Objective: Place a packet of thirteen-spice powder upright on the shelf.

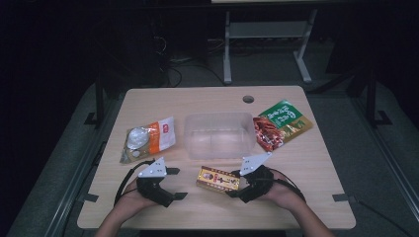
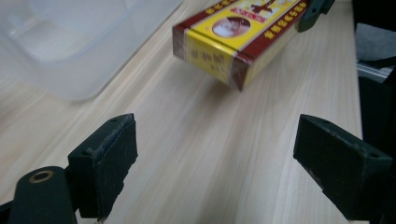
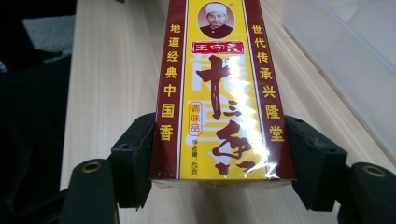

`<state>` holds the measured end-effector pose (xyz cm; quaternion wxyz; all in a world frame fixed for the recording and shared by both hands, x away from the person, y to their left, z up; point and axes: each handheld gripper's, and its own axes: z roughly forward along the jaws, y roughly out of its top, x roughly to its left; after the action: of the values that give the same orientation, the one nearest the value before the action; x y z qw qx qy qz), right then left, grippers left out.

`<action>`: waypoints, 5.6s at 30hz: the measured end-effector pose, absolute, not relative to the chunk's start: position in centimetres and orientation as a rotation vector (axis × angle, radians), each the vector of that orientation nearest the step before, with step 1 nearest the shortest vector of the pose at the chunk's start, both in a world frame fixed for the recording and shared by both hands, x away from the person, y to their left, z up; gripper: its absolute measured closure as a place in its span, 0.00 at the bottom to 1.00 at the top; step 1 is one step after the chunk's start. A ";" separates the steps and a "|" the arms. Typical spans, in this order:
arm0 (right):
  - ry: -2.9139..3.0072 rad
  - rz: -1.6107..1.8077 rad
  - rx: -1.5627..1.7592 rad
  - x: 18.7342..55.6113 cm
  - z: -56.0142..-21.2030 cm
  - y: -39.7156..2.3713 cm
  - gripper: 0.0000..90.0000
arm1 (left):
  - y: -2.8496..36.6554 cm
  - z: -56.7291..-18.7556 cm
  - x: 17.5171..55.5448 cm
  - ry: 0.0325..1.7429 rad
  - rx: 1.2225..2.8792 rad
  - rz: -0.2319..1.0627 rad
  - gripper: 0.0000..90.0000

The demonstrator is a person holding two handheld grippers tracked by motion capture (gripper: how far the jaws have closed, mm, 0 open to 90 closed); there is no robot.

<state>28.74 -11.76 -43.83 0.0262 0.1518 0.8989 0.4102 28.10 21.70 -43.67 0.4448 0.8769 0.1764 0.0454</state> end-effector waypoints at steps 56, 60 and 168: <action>2.762 1.426 0.178 29.9 -41.8 -10.3 0.35 | 17.3 -41.8 30.9 0.111 2.184 -0.022 0.28; 2.770 1.445 0.203 30.1 -42.1 -10.4 0.32 | 17.3 -41.7 30.8 0.088 2.183 -0.031 0.33; 2.560 1.236 0.712 26.4 -45.0 -17.0 0.15 | 8.6 -37.3 47.5 0.218 2.361 0.027 0.35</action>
<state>26.37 -17.03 -44.99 0.1055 0.2418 0.8686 0.4194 47.46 8.64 -37.29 0.3759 0.9227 0.0850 0.0104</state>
